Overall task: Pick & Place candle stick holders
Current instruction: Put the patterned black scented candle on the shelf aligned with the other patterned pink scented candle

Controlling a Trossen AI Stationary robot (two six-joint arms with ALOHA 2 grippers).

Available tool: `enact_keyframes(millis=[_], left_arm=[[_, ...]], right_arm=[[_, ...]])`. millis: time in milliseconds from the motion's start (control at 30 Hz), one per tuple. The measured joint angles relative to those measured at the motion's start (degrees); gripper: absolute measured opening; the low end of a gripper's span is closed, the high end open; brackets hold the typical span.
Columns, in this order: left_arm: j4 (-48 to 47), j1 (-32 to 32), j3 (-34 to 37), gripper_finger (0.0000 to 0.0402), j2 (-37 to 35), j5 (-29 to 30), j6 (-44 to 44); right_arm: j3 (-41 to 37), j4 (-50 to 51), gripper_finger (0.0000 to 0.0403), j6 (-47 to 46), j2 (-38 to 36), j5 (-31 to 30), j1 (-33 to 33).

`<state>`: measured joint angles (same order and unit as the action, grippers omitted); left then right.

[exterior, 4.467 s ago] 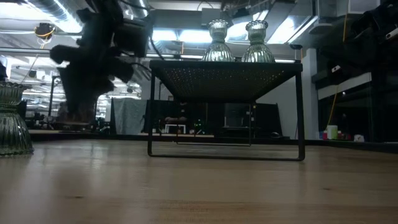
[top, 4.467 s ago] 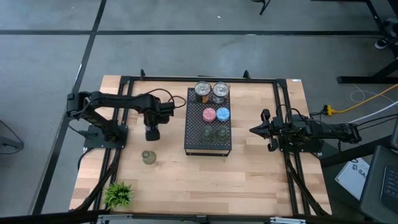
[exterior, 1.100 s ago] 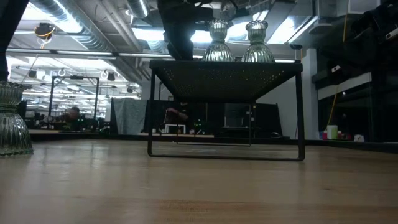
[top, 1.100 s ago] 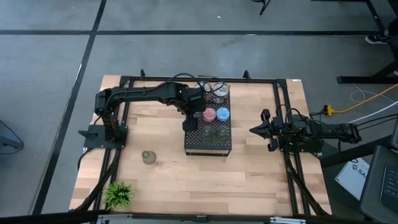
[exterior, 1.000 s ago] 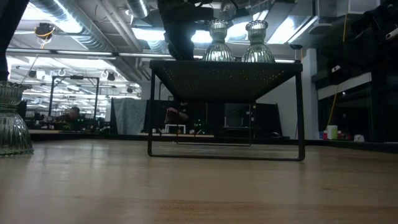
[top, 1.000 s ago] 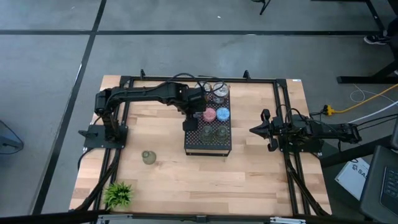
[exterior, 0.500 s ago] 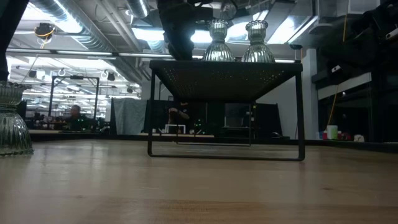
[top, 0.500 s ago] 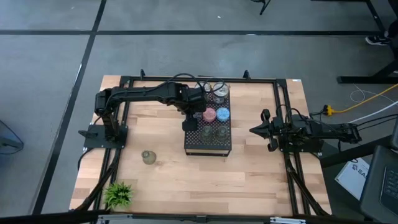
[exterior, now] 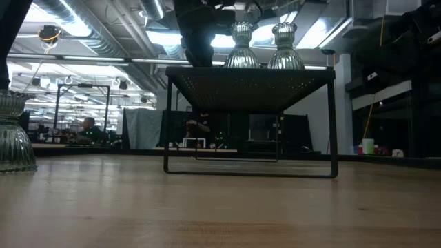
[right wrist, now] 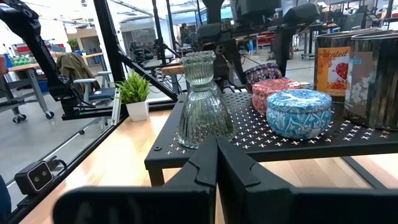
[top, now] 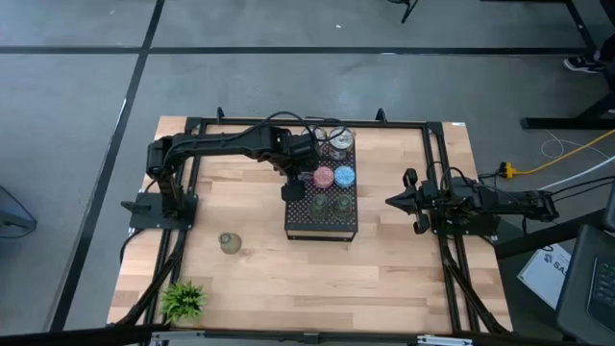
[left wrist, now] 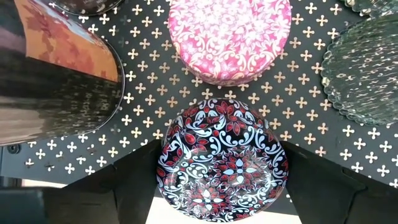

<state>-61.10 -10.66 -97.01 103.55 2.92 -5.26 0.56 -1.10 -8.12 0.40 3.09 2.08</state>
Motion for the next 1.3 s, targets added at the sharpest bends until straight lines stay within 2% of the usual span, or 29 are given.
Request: enact_keyframes(millis=[1300], left_arm=[[0.83,0.04,-0.02,0.0301,0.81,0.02,0.03]], right_arm=[[0.00,-0.02,0.0005,0.00,0.02,0.01,0.01]])
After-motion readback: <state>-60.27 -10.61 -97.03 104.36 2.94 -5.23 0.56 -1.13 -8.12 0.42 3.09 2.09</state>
